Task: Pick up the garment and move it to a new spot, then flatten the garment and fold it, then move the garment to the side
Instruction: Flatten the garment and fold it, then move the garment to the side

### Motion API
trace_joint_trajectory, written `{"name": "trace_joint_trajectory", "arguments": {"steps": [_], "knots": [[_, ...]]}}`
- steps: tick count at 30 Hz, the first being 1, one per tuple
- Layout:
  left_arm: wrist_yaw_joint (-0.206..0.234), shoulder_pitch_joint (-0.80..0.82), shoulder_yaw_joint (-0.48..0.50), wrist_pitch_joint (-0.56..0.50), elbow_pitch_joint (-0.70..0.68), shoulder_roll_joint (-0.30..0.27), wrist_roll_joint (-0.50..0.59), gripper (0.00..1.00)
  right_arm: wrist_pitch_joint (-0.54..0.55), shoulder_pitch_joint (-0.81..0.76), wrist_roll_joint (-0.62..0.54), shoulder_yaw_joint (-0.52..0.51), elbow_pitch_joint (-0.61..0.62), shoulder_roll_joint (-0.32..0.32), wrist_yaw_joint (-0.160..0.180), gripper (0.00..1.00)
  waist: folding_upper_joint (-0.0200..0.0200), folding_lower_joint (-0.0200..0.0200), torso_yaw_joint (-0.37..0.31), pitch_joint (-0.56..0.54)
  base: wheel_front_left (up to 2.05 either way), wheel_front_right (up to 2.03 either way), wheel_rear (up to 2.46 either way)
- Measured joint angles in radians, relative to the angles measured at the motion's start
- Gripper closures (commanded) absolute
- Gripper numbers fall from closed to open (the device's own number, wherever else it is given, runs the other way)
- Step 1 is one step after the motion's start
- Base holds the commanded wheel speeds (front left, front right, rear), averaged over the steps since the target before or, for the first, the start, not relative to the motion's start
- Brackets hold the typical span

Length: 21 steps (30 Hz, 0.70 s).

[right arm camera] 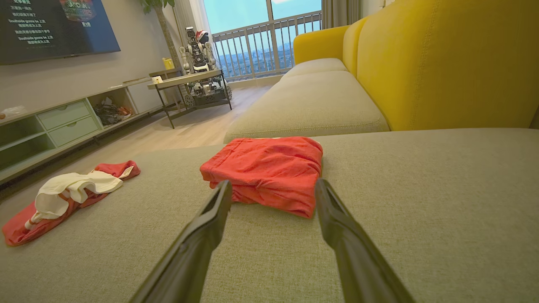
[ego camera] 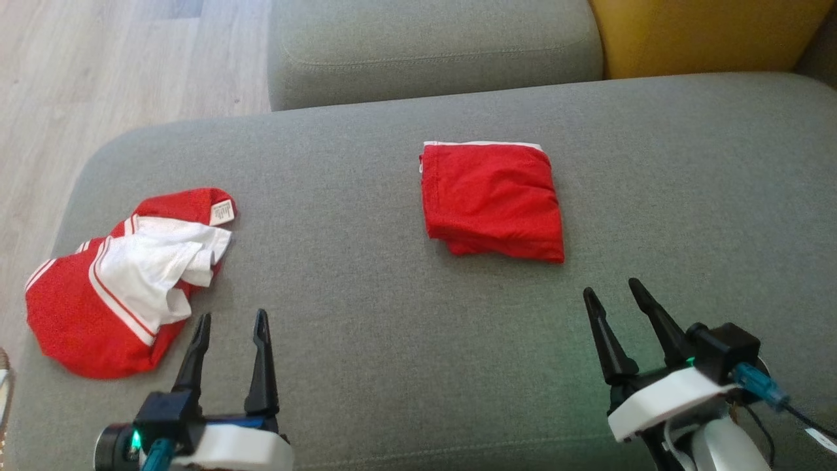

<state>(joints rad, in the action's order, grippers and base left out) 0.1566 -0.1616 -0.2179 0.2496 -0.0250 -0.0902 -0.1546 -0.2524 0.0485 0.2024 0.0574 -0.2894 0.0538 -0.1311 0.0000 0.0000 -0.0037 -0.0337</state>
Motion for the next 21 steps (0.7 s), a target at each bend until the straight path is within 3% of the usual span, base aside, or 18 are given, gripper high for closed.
{"name": "trace_joint_trajectory", "arguments": {"steps": [21], "knots": [[-0.042, 0.0, 0.013, 0.0, 0.03, 0.027, 0.039, 0.0, 0.0, 0.0, 0.008, -0.014, -0.024, -0.001, 0.0, 0.0, 0.0, 0.0, 0.033, -0.004, 0.0, 0.0, 0.0]]}}
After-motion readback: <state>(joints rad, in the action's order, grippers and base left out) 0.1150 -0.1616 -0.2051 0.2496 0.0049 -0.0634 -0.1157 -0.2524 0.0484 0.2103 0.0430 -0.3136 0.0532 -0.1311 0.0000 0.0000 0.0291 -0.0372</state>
